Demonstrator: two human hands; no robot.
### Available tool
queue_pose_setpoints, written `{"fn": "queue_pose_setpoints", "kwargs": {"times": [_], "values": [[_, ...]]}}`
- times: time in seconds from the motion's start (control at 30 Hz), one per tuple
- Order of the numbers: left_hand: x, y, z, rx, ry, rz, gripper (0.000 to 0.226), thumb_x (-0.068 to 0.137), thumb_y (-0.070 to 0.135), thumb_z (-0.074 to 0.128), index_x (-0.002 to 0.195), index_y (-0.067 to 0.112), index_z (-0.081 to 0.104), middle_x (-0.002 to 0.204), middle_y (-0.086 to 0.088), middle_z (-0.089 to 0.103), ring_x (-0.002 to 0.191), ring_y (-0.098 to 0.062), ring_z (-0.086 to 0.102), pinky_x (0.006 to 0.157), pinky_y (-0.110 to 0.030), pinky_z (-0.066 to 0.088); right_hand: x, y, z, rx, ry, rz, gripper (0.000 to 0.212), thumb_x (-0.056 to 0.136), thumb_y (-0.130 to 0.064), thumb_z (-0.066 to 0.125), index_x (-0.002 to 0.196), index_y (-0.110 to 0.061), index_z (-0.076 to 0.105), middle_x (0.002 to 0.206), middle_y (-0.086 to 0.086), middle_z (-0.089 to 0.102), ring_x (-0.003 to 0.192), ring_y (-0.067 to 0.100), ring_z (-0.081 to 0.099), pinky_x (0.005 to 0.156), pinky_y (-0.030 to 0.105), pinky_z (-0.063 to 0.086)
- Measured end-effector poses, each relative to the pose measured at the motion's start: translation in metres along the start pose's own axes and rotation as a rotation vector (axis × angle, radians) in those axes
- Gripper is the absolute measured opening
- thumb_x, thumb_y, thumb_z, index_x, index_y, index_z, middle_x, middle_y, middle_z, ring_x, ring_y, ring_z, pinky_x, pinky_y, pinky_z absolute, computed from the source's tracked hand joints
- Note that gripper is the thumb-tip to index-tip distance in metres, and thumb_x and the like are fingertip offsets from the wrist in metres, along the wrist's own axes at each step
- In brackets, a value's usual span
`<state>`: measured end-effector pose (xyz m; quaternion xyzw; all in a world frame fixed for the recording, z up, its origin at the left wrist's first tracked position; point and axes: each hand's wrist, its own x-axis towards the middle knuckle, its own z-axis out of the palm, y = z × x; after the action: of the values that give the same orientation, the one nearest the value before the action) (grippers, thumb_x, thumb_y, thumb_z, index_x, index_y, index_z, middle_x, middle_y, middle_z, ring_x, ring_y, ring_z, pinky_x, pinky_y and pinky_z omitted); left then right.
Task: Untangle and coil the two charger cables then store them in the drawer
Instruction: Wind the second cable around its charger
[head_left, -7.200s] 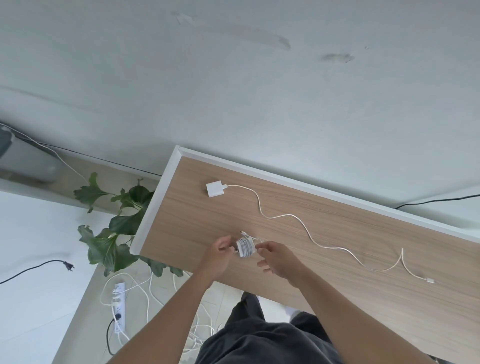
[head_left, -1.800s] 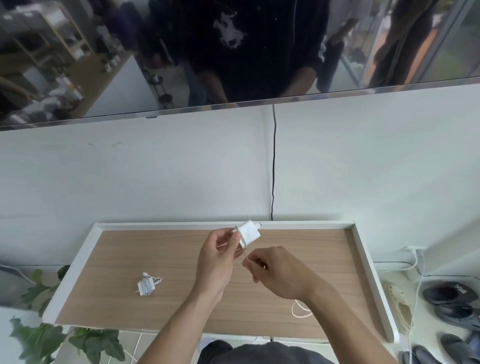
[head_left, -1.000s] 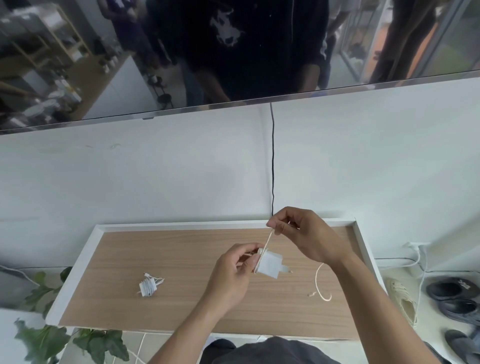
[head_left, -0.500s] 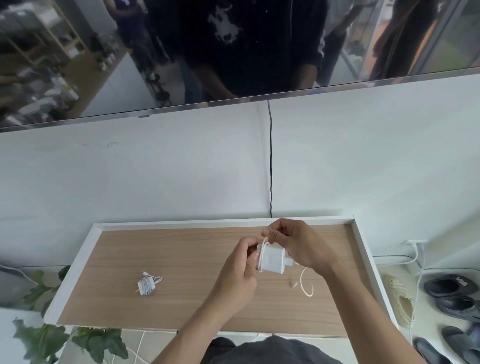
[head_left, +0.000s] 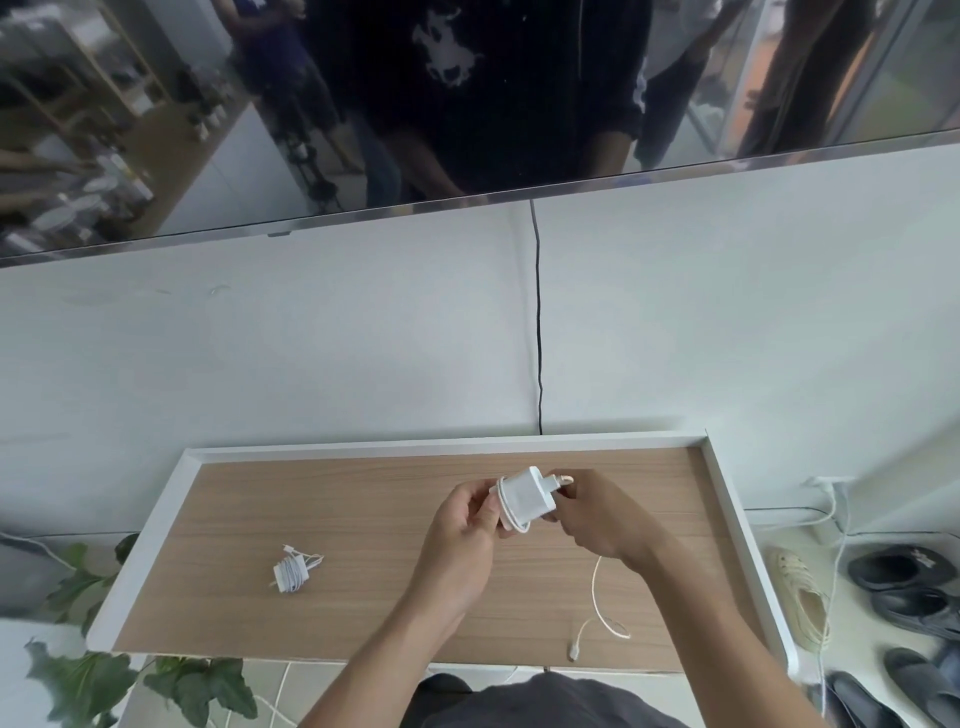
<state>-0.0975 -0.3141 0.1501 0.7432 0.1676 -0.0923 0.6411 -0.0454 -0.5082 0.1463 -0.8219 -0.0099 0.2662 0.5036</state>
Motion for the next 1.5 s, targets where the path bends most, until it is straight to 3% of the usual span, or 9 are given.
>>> {"fn": "queue_pose_setpoints", "kwargs": {"times": [0.33, 0.47, 0.6, 0.8, 0.97, 1.07, 1.23, 1.4, 1.5], "values": [[0.016, 0.004, -0.013, -0.181, 0.127, -0.003, 0.021, 0.115, 0.015, 0.055, 0.131, 0.016, 0.069, 0.122, -0.011, 0.079, 0.098, -0.016, 0.083, 0.098, -0.045, 0.065, -0.009, -0.007, 0.019, -0.191, -0.147, -0.135, 0.039, 0.115, -0.043, 0.051, 0.103, -0.025, 0.083, 0.076, -0.012, 0.066, 0.063, -0.001, 0.056, 0.067, 0.02, 0.045], [0.014, 0.003, -0.017, 0.054, 0.172, 0.113, 0.018, 0.113, 0.029, 0.061, 0.127, 0.033, 0.069, 0.124, 0.003, 0.073, 0.104, -0.014, 0.079, 0.091, -0.03, 0.064, -0.018, -0.02, 0.016, -0.296, -0.159, -0.181, 0.034, 0.114, -0.041, 0.052, 0.111, -0.029, 0.084, 0.082, -0.007, 0.074, 0.064, 0.0, 0.058, 0.063, 0.016, 0.044], [0.011, -0.001, -0.023, 0.38, 0.194, 0.303, 0.022, 0.112, 0.026, 0.06, 0.128, 0.038, 0.068, 0.123, 0.008, 0.062, 0.106, 0.003, 0.065, 0.087, -0.009, 0.05, -0.027, -0.034, 0.0, -0.306, -0.1, -0.228, 0.032, 0.112, -0.038, 0.058, 0.098, -0.02, 0.082, 0.075, -0.006, 0.071, 0.057, 0.002, 0.054, 0.058, 0.015, 0.042], [0.007, -0.001, -0.031, 0.542, 0.096, 0.432, 0.03, 0.11, 0.009, 0.06, 0.126, 0.03, 0.074, 0.122, 0.015, 0.06, 0.113, 0.0, 0.064, 0.095, -0.011, 0.048, -0.035, -0.053, -0.022, -0.126, 0.029, -0.32, 0.013, 0.109, -0.037, 0.069, 0.106, -0.034, 0.081, 0.092, -0.018, 0.079, 0.075, 0.011, 0.064, 0.07, 0.018, 0.048], [-0.001, 0.006, -0.033, 0.432, -0.023, 0.462, 0.038, 0.109, -0.001, 0.057, 0.124, 0.03, 0.074, 0.125, 0.016, 0.067, 0.117, -0.011, 0.067, 0.099, -0.017, 0.05, -0.022, -0.045, -0.021, 0.041, 0.152, -0.305, 0.016, 0.112, -0.028, 0.066, 0.113, -0.036, 0.079, 0.102, -0.018, 0.08, 0.083, 0.031, 0.065, 0.073, 0.027, 0.053], [-0.007, 0.019, -0.033, 0.261, -0.078, 0.373, 0.034, 0.113, 0.008, 0.057, 0.126, 0.034, 0.073, 0.124, 0.015, 0.074, 0.115, -0.009, 0.069, 0.098, -0.015, 0.049, -0.013, -0.035, -0.018, 0.097, 0.23, -0.259, 0.01, 0.11, -0.034, 0.07, 0.107, -0.035, 0.079, 0.1, -0.018, 0.079, 0.063, 0.018, 0.052, 0.063, 0.021, 0.045], [-0.004, 0.024, -0.03, -0.021, -0.086, 0.264, 0.029, 0.114, 0.012, 0.057, 0.127, 0.03, 0.076, 0.125, 0.002, 0.08, 0.118, -0.022, 0.074, 0.104, -0.041, 0.059, -0.009, -0.027, -0.001, 0.076, 0.217, -0.199, 0.017, 0.109, -0.044, 0.067, 0.1, -0.035, 0.079, 0.087, -0.01, 0.075, 0.064, 0.008, 0.051, 0.063, 0.022, 0.043], [-0.001, 0.027, -0.028, -0.37, -0.056, 0.147, 0.026, 0.113, 0.007, 0.056, 0.132, 0.012, 0.074, 0.129, -0.009, 0.078, 0.121, -0.02, 0.074, 0.096, -0.034, 0.061, -0.015, -0.026, 0.002, -0.026, 0.148, -0.198, 0.032, 0.115, -0.032, 0.059, 0.088, -0.023, 0.074, 0.056, -0.025, 0.06, 0.049, 0.006, 0.042, 0.054, 0.018, 0.033], [0.0, 0.029, -0.028, -0.341, -0.002, 0.188, 0.024, 0.113, 0.014, 0.059, 0.132, 0.013, 0.073, 0.127, -0.008, 0.079, 0.12, -0.021, 0.076, 0.096, -0.035, 0.063, -0.02, -0.026, 0.011, -0.03, 0.088, -0.243, 0.03, 0.116, -0.036, 0.058, 0.094, -0.029, 0.078, 0.069, -0.021, 0.073, 0.054, 0.005, 0.044, 0.056, 0.018, 0.037]]}}
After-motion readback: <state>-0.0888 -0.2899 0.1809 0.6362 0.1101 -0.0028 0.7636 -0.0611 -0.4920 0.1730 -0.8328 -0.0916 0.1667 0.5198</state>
